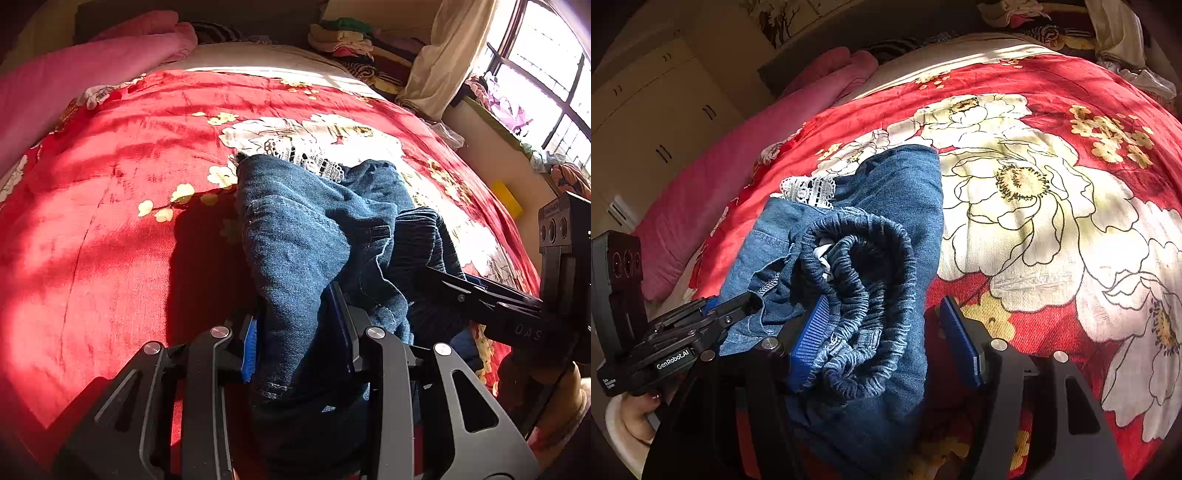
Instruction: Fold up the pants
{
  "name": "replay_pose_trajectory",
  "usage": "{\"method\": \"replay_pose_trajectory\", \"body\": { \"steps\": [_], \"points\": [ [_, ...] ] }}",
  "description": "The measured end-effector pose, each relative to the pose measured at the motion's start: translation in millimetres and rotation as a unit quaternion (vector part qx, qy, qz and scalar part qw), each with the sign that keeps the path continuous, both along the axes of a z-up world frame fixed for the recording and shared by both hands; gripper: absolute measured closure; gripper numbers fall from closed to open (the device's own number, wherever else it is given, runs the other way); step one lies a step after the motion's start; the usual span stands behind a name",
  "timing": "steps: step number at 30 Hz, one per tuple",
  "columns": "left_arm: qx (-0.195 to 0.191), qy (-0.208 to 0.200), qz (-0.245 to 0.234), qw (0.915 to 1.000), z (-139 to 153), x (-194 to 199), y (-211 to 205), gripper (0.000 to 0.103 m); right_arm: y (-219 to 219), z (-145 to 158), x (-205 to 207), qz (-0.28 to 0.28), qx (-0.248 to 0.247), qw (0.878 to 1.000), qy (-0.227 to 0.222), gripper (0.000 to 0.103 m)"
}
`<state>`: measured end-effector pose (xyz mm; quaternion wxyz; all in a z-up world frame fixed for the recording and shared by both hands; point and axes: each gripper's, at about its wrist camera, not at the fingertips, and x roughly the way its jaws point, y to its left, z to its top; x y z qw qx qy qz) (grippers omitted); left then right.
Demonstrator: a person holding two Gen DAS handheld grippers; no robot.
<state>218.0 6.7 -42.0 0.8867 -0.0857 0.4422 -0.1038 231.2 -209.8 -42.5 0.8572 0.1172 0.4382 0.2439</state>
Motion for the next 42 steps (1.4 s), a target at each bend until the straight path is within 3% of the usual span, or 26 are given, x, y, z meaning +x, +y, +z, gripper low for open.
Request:
{"method": "replay_pose_trajectory", "body": {
  "steps": [4,8,17,23,32,34,42],
  "points": [
    [-0.001,0.000,0.002,1.0000,0.3,-0.9,1.2,0.074,-1.7,2.3,-4.0,-0.008,0.003,1.000,-0.001,0.038],
    [-0.001,-0.001,0.003,1.0000,0.3,-1.3,2.6,0.073,-11.5,10.8,-12.8,-0.019,0.008,1.000,-0.011,0.026],
    [-0.002,-0.002,0.007,1.0000,2.1,-1.8,2.8,0.071,-19.4,23.8,-35.1,-0.021,-0.002,0.999,-0.035,0.020],
    [0.000,-0.005,0.014,0.9999,6.3,-4.7,6.2,0.057,-18.6,25.2,-37.7,-0.024,-0.009,0.999,-0.035,0.018],
    [0.000,-0.012,0.018,0.9998,14.4,-7.9,9.1,0.051,-13.9,30.9,-47.1,-0.017,-0.021,0.999,-0.046,0.014],
    [-0.003,-0.016,0.020,0.9997,17.2,-9.2,9.7,0.039,-11.7,32.5,-50.2,-0.013,-0.029,0.998,-0.052,0.013],
    [-0.003,-0.029,0.026,0.9993,29.2,-16.3,10.9,0.033,-5.1,43.5,-60.8,-0.007,-0.038,0.997,-0.072,0.010]
  ]
}}
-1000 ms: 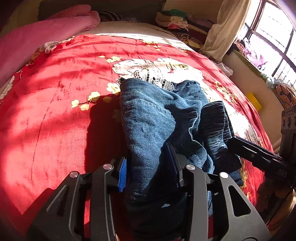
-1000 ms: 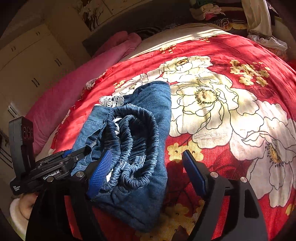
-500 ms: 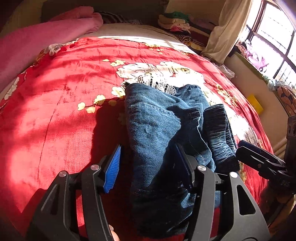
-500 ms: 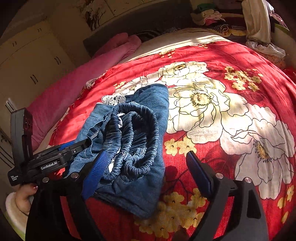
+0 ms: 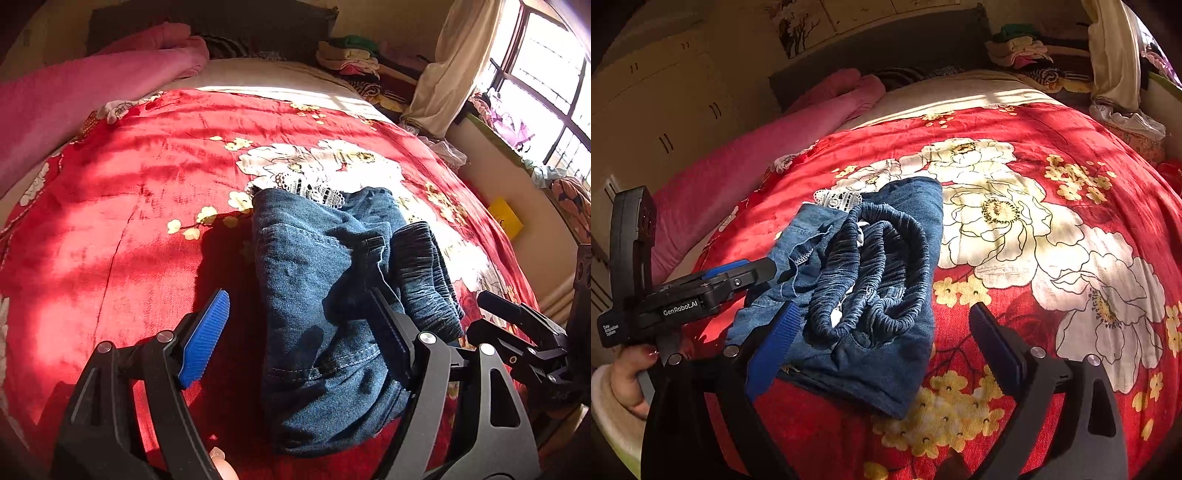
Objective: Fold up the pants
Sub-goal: 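Open the right gripper and release the folded denim bundle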
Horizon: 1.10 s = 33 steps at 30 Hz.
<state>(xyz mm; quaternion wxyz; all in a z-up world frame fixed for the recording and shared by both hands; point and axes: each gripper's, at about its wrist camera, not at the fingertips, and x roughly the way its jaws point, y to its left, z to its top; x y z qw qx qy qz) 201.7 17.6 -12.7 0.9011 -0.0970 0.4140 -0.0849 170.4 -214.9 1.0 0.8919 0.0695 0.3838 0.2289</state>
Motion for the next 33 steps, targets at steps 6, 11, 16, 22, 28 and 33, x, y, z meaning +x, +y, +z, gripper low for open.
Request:
{"method": "replay_pose_trajectory", "body": {
  "steps": [6,11,16,22,28,33],
  "points": [
    [-0.001,-0.007,0.005,1.0000,7.5,-6.2,2.9,0.026,1.4,5.7,-5.5,0.001,0.001,1.000,-0.006,0.009],
    [-0.002,-0.012,0.007,0.9999,13.4,-11.3,4.1,0.014,1.8,9.0,-11.2,-0.003,-0.005,1.000,-0.013,0.007],
    [-0.002,-0.018,0.009,0.9998,20.6,-16.5,4.1,0.010,1.1,13.4,-18.4,-0.004,-0.009,1.000,-0.021,0.006],
    [0.001,-0.022,0.011,0.9997,29.2,-26.5,4.2,0.010,0.3,22.1,-30.0,-0.008,-0.018,0.999,-0.038,0.005],
    [0.006,-0.029,0.016,0.9994,38.1,-38.9,7.7,0.010,-2.0,32.2,-44.7,-0.011,-0.025,0.998,-0.055,0.005],
    [0.012,-0.038,0.019,0.9990,45.2,-53.5,9.3,0.010,-4.7,39.6,-55.8,-0.013,-0.025,0.998,-0.064,0.005]
  ]
}}
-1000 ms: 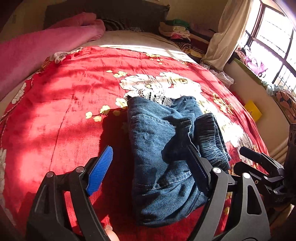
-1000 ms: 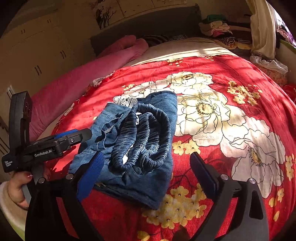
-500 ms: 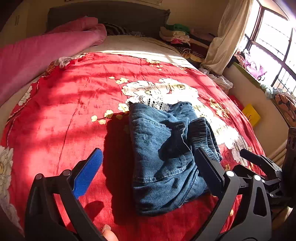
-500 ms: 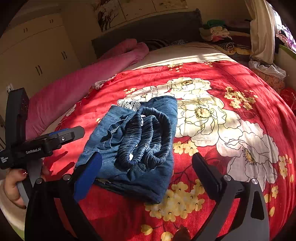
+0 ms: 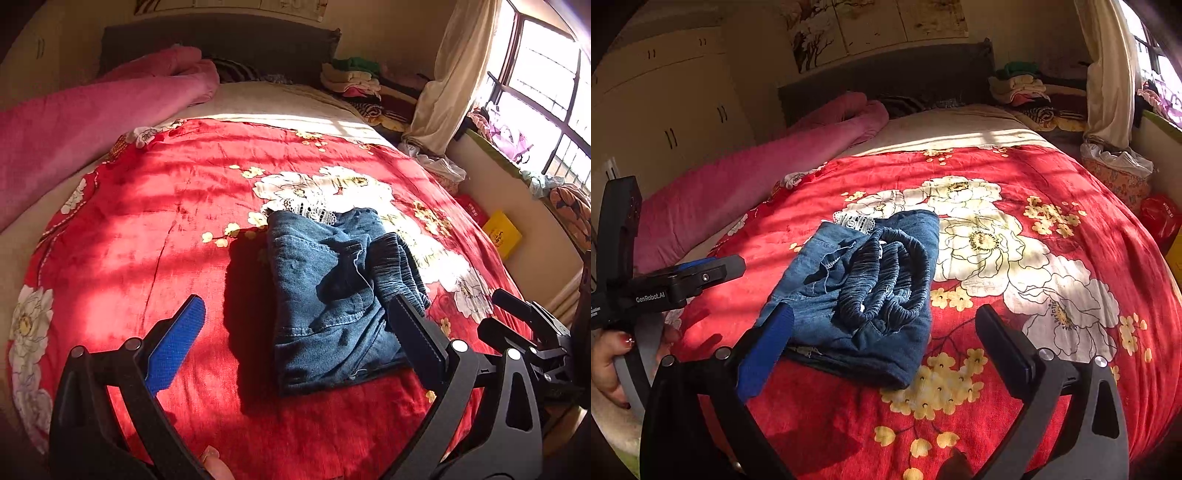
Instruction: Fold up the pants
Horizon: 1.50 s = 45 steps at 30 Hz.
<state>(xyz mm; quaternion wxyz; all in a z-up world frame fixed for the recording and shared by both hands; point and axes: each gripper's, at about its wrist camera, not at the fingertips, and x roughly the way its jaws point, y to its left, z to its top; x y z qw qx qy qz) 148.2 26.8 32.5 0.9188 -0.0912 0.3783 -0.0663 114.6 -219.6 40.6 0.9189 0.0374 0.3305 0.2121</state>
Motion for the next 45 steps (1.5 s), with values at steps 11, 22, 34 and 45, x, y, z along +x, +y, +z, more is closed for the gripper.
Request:
{"method": "replay_pose_trajectory", "body": {
  "steps": [11,22,34,45],
  "points": [
    [0.009,-0.011,0.012,0.9998,-1.4,-50.4,-2.5,0.010,-5.4,12.2,-36.4,-0.004,-0.010,1.000,-0.023,0.005],
    [0.041,0.000,0.020,0.9990,-23.9,-97.9,-9.0,0.010,-6.8,-2.7,-73.8,-0.010,-0.039,0.999,-0.025,0.005],
    [0.049,0.021,0.015,0.9985,-43.9,-119.4,-15.8,0.010,-14.7,-36.0,-85.6,-0.026,-0.035,0.999,0.018,0.005],
    [0.047,0.025,0.016,0.9985,-47.0,-121.2,-18.8,0.010,-13.6,-39.0,-88.3,-0.029,-0.042,0.999,0.018,0.005]
  ]
}}
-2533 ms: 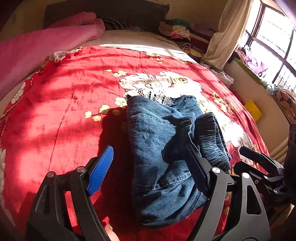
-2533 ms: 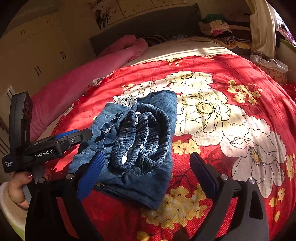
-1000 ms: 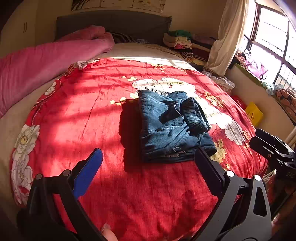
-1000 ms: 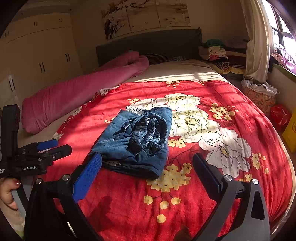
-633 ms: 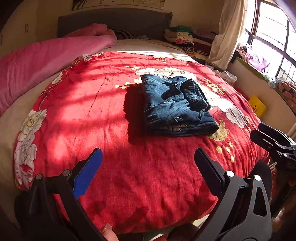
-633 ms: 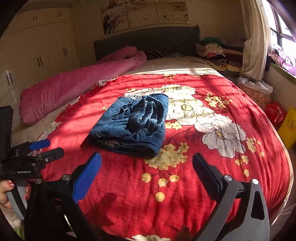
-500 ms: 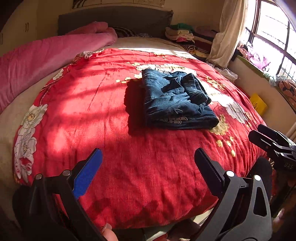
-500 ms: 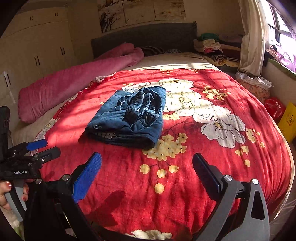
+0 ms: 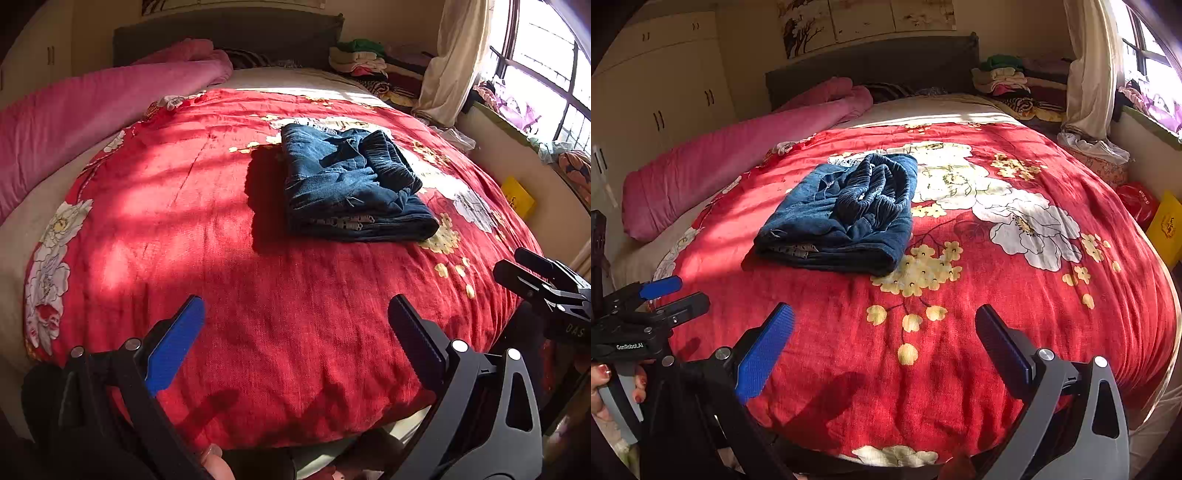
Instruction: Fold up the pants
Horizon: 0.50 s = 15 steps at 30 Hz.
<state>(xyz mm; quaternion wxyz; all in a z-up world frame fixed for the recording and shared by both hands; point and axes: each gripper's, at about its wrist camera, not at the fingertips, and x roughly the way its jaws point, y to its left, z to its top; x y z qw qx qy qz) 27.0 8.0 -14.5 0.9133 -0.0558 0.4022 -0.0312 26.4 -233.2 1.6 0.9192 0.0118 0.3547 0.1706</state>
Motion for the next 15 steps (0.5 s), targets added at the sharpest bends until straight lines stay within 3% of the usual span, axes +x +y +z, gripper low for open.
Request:
{"method": "replay_pose_trajectory", "body": {
  "steps": [15],
  "points": [
    [0.000,0.003,0.007,1.0000,-0.7,-0.4,2.7,0.010,4.3,-1.6,-0.4,0.002,-0.008,1.000,0.002,0.005]
  ]
}}
